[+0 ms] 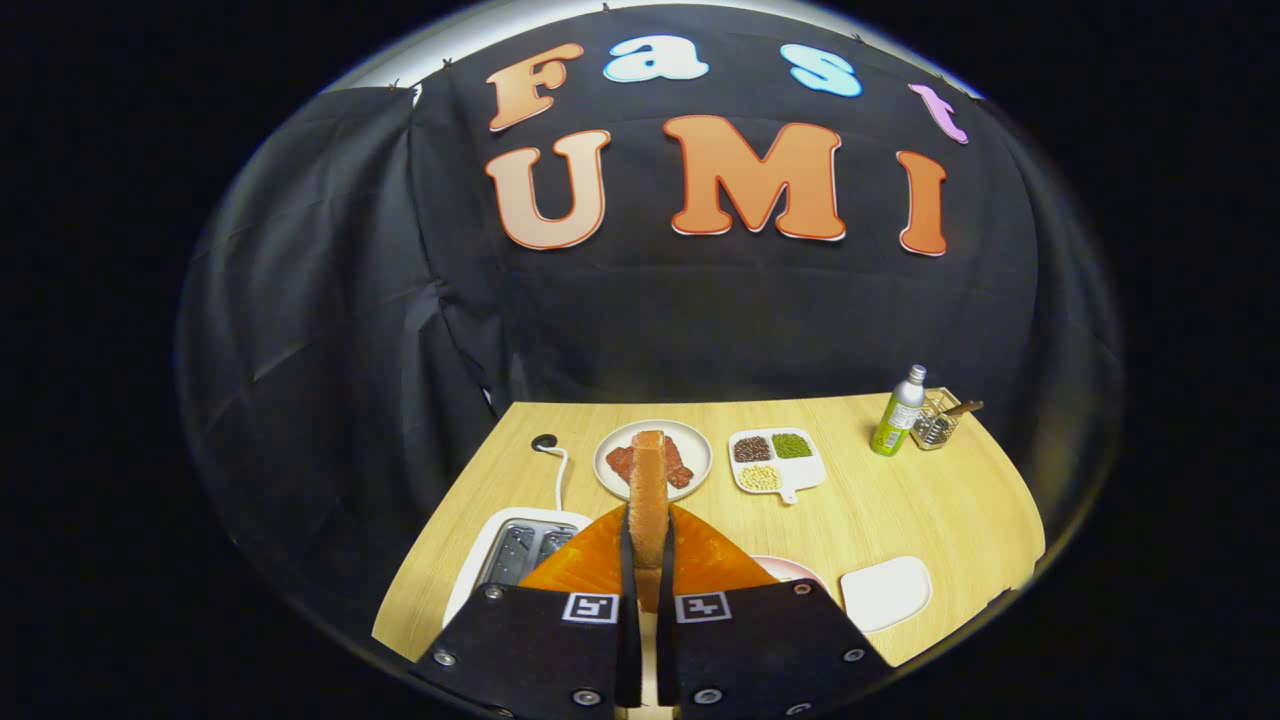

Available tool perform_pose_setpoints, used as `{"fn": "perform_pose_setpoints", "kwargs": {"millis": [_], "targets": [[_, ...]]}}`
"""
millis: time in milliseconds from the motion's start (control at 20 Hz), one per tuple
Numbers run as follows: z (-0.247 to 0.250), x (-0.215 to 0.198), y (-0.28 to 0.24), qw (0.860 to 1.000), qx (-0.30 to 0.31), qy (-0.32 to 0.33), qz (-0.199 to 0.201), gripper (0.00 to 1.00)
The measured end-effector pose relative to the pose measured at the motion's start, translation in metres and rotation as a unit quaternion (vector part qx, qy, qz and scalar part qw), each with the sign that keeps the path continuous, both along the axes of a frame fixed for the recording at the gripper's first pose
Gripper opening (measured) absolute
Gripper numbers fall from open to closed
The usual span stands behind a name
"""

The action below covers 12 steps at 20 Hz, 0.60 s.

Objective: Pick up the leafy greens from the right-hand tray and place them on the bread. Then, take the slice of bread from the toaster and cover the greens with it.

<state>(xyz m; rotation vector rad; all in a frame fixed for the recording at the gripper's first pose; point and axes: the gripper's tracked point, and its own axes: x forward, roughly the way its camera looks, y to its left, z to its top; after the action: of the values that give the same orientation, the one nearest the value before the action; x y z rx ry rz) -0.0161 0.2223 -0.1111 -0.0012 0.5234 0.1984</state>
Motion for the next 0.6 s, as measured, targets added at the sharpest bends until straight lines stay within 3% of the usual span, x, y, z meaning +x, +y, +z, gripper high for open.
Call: {"fn": "perform_pose_setpoints", "kwargs": {"millis": [350, 600], "targets": [[-0.031, 0.004, -0.052, 0.999, -0.001, 0.026, -0.026, 0.06], [-0.067, -0.001, -0.067, 0.998, 0.011, 0.061, -0.019, 0.06]]}}
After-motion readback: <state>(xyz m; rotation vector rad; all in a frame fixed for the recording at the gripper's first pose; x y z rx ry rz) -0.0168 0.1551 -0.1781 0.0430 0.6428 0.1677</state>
